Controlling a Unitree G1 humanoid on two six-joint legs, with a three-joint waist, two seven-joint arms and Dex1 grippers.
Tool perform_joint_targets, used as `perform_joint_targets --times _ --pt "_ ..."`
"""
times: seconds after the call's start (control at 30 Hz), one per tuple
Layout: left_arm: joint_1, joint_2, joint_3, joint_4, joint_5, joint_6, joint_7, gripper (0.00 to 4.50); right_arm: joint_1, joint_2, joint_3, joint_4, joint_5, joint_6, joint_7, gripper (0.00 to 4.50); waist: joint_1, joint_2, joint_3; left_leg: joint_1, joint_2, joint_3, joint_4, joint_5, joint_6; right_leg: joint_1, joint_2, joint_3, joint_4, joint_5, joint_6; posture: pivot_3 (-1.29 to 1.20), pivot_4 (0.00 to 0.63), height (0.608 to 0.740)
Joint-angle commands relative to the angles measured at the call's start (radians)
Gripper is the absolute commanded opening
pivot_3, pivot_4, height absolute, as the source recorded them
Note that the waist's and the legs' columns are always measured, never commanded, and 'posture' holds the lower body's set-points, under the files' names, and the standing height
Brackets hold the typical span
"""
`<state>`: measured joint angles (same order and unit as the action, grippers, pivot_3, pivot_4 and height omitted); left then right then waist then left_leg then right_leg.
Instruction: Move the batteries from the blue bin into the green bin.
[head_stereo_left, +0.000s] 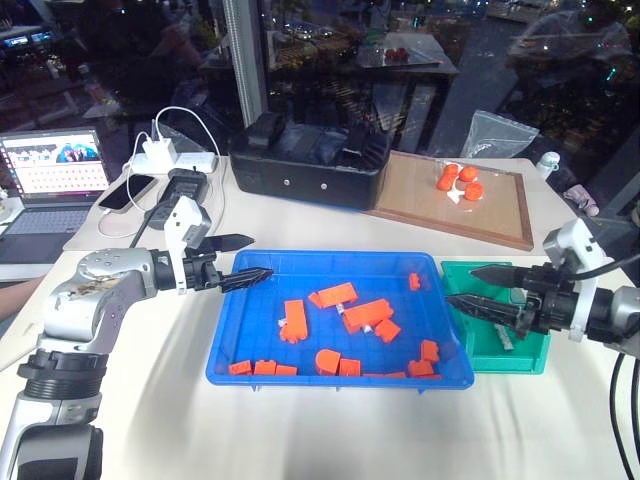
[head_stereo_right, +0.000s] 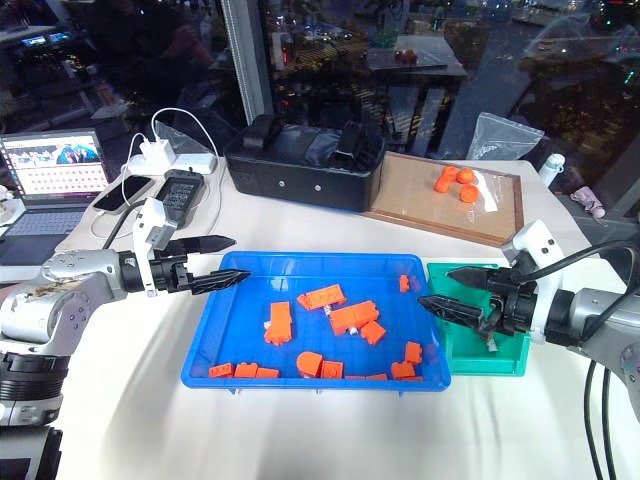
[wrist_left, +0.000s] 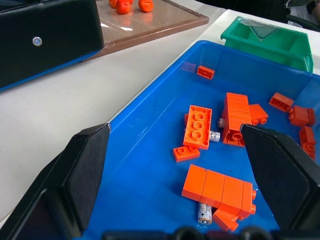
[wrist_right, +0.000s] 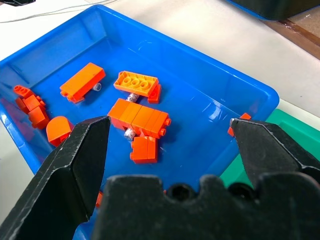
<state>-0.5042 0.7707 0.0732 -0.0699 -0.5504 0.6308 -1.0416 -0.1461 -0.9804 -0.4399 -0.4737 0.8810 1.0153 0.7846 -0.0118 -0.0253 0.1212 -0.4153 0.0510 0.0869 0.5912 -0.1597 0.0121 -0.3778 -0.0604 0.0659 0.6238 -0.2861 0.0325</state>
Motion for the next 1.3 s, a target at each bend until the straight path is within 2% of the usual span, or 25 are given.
perform_joint_targets --times 0.03,0.13,0.2,0.33,0.43,0.57,0.83,0.93,1.0,1.03,1.13,1.17,1.3 --pt "-0.039 0.009 -0.001 -0.001 0.008 -0.040 -0.038 4.50 -0.040 -0.057 0.030 -0.018 -0.033 -0.040 0.035 4.44 0.000 0.000 0.000 0.000 0.000 0.000 0.000 0.000 0.000 0.000 0.000 0.000 0.000 0.000 0.000 0.00 0.150 0.740" --pt "-0.067 0.038 -0.024 -0.001 -0.003 -0.036 -0.111 4.50 -0.203 -0.131 0.314 0.039 -0.209 -0.145 0.135 4.44 -0.005 0.001 0.000 0.000 0.000 0.001 0.001 0.000 0.000 -0.002 0.000 0.001 0.001 0.000 0.000 0.00 0.150 0.740" --pt "-0.057 0.062 -0.042 -0.022 -0.007 -0.021 -0.152 4.50 -0.270 -0.130 0.421 0.075 -0.274 -0.187 0.173 4.44 -0.007 0.000 0.000 -0.001 -0.001 0.001 0.001 0.000 0.000 -0.006 0.001 0.002 0.000 0.001 -0.002 0.00 0.150 0.740" --pt "0.008 0.129 -0.080 -0.100 -0.006 -0.005 -0.223 4.50 -0.400 -0.060 0.602 0.170 -0.381 -0.245 0.243 4.44 -0.007 0.001 0.000 -0.001 0.000 0.002 0.000 0.000 0.000 -0.008 0.002 0.002 0.002 0.002 -0.005 0.00 0.150 0.740" --pt "0.069 0.162 -0.074 -0.166 -0.034 0.024 -0.245 4.50 -0.463 0.011 0.751 0.264 -0.513 -0.355 0.301 4.44 -0.006 0.001 0.000 -0.002 0.000 0.002 0.000 0.000 0.001 -0.009 0.003 0.002 0.003 0.001 -0.005 0.00 0.150 0.740" --pt "0.106 0.183 -0.071 -0.203 -0.035 0.053 -0.241 4.50 -0.562 0.113 0.838 0.443 -0.612 -0.455 0.362 4.44 0.001 0.002 0.000 -0.003 0.000 0.002 0.001 -0.001 0.001 -0.010 0.004 0.002 0.004 0.001 -0.005 0.00 0.150 0.740" --pt "0.155 0.190 -0.035 -0.239 -0.055 0.086 -0.206 4.50 -0.688 0.232 0.971 0.724 -0.802 -0.712 0.526 4.44 0.000 0.002 0.000 -0.003 0.000 0.002 0.007 0.000 0.001 -0.009 0.003 0.000 0.006 0.001 -0.005 0.00 0.150 0.740" --pt "0.168 0.194 -0.040 -0.241 -0.036 0.068 -0.197 4.50 -0.720 0.270 0.990 0.781 -0.835 -0.757 0.583 3.79 0.000 0.002 0.000 -0.003 0.000 0.002 0.006 0.000 0.001 -0.009 0.004 0.000 0.008 0.001 -0.005 0.00 0.150 0.740" --pt "0.171 0.194 -0.039 -0.242 -0.038 0.068 -0.194 4.50 -0.731 0.280 0.994 0.805 -0.863 -0.792 0.605 3.05 -0.001 0.002 0.000 -0.004 0.001 0.002 0.006 0.000 0.001 -0.009 0.004 0.000 0.009 0.001 -0.005 0.00 0.150 0.740" --pt "0.173 0.194 -0.038 -0.242 -0.039 0.068 -0.192 4.50 -0.733 0.282 0.993 0.811 -0.871 -0.805 0.613 2.85 -0.001 0.002 0.000 -0.004 0.001 0.002 0.006 0.000 0.001 -0.009 0.004 0.000 0.009 0.001 -0.005 0.00 0.150 0.740" --pt "0.178 0.197 -0.039 -0.238 -0.036 0.063 -0.192 4.50 -0.742 0.281 0.961 0.816 -0.869 -0.812 0.632 1.67 0.001 0.002 0.000 -0.003 0.001 0.002 0.006 0.000 0.001 -0.009 0.004 0.000 0.009 0.001 -0.005 0.00 0.150 0.740" --pt "0.178 0.198 -0.041 -0.235 -0.035 0.061 -0.194 4.50 -0.747 0.274 0.943 0.809 -0.861 -0.808 0.641 1.46 0.001 0.002 0.000 -0.003 0.001 0.002 0.006 0.000 0.001 -0.009 0.004 0.000 0.008 0.001 -0.005 0.00 0.150 0.740" --pt "0.177 0.201 -0.058 -0.221 -0.020 0.044 -0.208 4.50 -0.759 0.221 0.879 0.753 -0.828 -0.769 0.694 1.47 0.002 0.002 0.000 -0.003 0.000 0.003 0.006 0.000 0.001 -0.009 0.004 0.000 0.009 0.001 -0.005 0.00 0.150 0.740"
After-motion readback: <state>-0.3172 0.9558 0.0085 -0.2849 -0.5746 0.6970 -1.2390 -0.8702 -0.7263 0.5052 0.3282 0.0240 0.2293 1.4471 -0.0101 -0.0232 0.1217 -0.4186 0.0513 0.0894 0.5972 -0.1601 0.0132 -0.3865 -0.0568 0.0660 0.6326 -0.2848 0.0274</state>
